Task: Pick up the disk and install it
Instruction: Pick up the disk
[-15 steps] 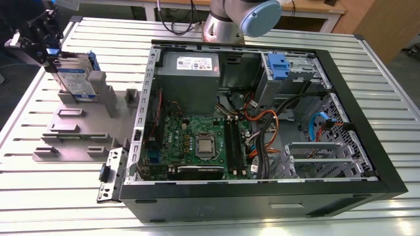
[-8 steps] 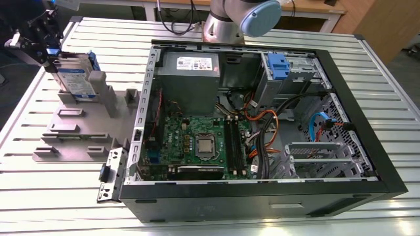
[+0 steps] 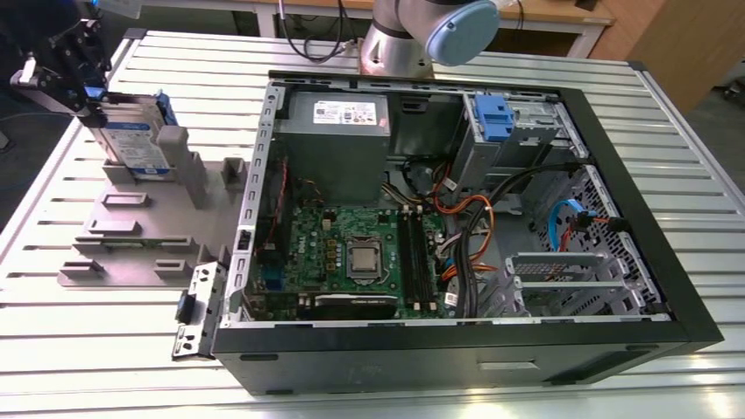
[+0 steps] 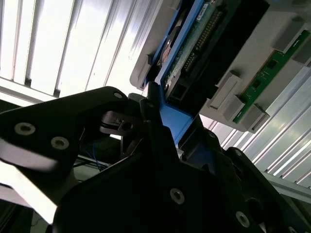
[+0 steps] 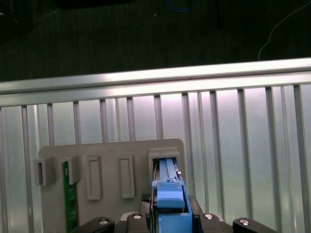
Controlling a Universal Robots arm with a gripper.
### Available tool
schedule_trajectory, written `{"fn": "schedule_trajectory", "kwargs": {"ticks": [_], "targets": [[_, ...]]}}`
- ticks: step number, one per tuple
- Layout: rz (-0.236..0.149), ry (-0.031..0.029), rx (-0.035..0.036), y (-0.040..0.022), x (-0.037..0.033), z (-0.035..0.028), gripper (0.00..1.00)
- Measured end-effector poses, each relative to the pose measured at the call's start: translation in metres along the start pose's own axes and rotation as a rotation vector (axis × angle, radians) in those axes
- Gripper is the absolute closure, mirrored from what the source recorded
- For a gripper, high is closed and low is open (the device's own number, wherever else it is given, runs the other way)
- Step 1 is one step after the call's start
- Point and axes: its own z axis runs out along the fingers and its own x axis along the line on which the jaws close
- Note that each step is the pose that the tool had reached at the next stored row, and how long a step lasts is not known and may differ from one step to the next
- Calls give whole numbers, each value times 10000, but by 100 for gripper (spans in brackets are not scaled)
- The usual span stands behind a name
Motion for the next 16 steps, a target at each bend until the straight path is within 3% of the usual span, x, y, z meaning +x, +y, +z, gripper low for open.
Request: {"fn": "schedule_trajectory", "kwargs": {"ticks": [10,12,16], "targets": [[0,2,0,0,2,0,61],[0,2,0,0,2,0,53],[0,2,0,0,5,0,53]]}}
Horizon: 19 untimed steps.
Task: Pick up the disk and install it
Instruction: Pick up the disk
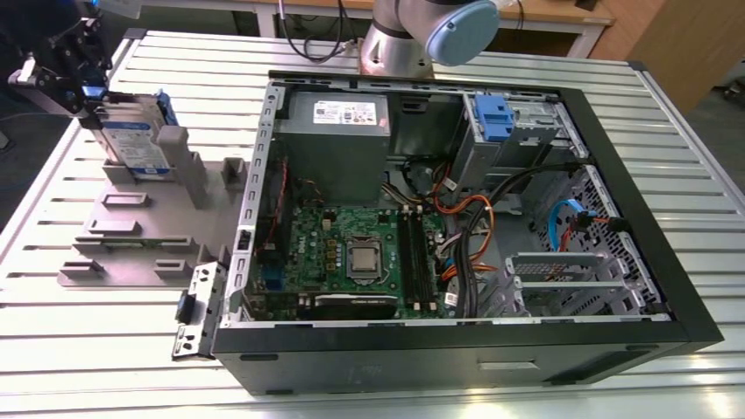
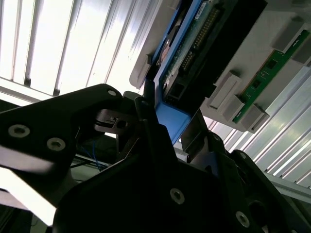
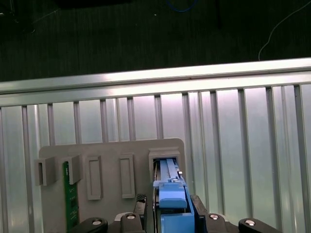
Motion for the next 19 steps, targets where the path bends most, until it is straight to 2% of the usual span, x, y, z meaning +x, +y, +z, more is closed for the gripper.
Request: {"fn": "schedule_trajectory", "kwargs": {"ticks": [8,9,19], "targets": [[0,0,0,0,1,0,55],[0,0,0,0,1,0,62],[0,0,0,0,2,0,63]]}}
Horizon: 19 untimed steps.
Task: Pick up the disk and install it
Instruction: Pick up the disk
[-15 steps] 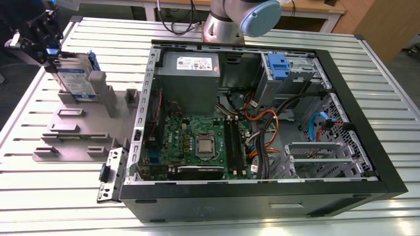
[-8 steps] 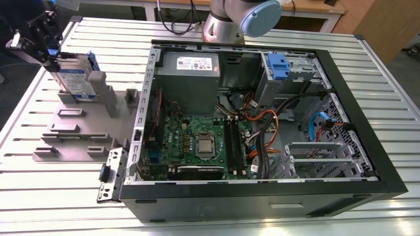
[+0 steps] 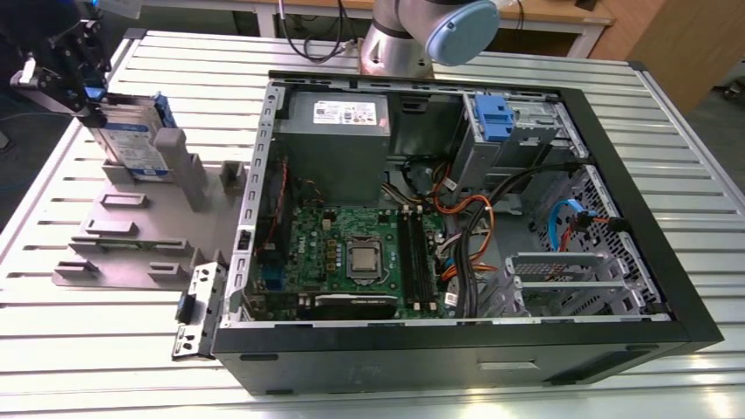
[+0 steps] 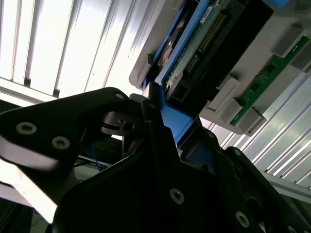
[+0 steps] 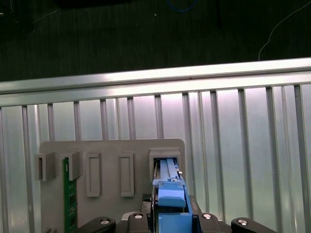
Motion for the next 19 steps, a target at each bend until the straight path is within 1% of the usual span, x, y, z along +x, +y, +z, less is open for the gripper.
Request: {"fn": "schedule_trajectory", "kwargs": {"ticks": [11,14,19], "targets": [[-11,1,1,0,0,0,63],[-236,-1,5,0,0,0,63],[-268,-2,6,0,0,0,63]]}}
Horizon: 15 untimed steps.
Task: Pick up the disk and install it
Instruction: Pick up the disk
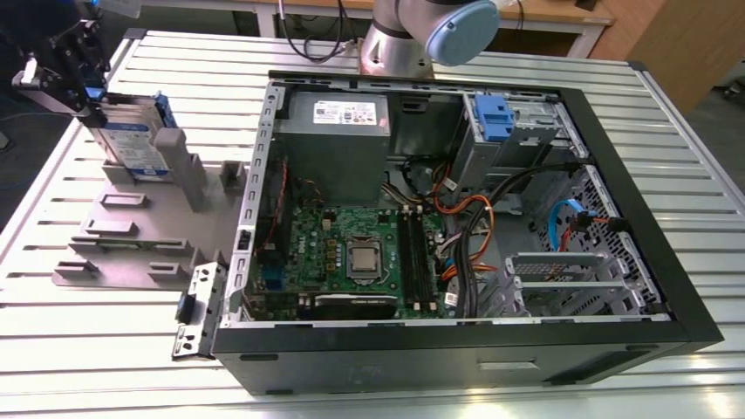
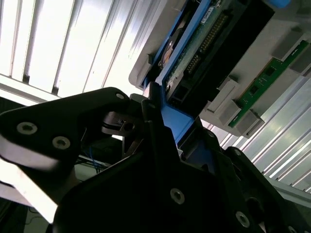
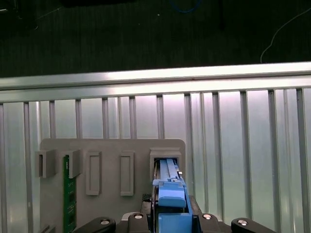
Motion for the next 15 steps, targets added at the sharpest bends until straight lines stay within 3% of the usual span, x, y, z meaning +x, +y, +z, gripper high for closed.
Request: {"fn": "schedule_trajectory", "kwargs": {"ticks": [15], "targets": [[-363,-4,8,0,0,0,63]]}}
